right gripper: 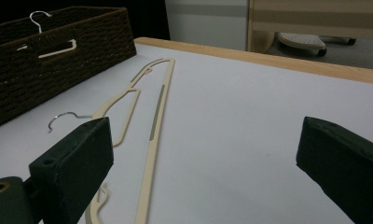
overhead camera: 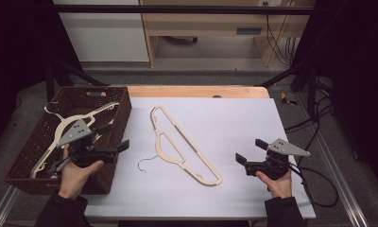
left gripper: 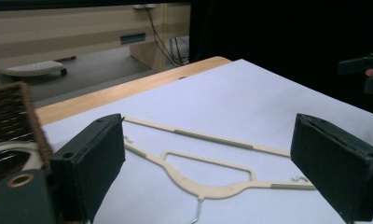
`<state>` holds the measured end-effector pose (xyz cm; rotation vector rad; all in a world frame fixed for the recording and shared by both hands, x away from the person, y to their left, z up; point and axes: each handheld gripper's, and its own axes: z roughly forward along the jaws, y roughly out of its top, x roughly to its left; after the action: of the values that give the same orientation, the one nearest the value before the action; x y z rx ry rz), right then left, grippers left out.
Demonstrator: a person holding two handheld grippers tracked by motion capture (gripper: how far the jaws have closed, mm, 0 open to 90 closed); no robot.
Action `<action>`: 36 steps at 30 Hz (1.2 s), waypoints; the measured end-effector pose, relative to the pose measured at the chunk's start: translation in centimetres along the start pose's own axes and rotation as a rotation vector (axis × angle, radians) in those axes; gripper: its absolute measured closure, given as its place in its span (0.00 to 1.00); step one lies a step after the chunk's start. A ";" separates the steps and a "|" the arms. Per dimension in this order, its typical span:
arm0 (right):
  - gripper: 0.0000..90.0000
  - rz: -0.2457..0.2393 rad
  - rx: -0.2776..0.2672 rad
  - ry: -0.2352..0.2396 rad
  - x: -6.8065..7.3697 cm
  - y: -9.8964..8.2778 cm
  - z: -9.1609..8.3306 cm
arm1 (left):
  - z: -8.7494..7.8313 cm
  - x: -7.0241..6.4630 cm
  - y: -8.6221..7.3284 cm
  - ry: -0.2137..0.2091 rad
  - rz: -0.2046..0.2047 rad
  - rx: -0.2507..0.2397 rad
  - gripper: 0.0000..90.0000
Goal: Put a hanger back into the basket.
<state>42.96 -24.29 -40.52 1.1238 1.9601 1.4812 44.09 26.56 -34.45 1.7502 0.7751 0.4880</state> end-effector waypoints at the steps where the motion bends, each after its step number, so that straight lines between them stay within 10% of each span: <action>1: 0.05 -0.002 0.000 0.001 0.0 0.0 0.0 | 0.4 -0.4 -0.1 -0.007 0.008 0.010 0.11; 14: 0.05 -0.012 -0.005 0.028 0.8 0.2 0.2 | 6.1 -3.3 -2.0 -0.053 0.060 0.151 0.14; 36: 0.06 -0.021 0.018 0.057 1.5 0.0 1.0 | 12.2 -1.1 -8.0 0.005 0.032 0.422 0.40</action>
<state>42.87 -22.52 -40.71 1.0764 2.0205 1.5030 49.35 18.91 -45.69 2.1538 0.9012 0.3669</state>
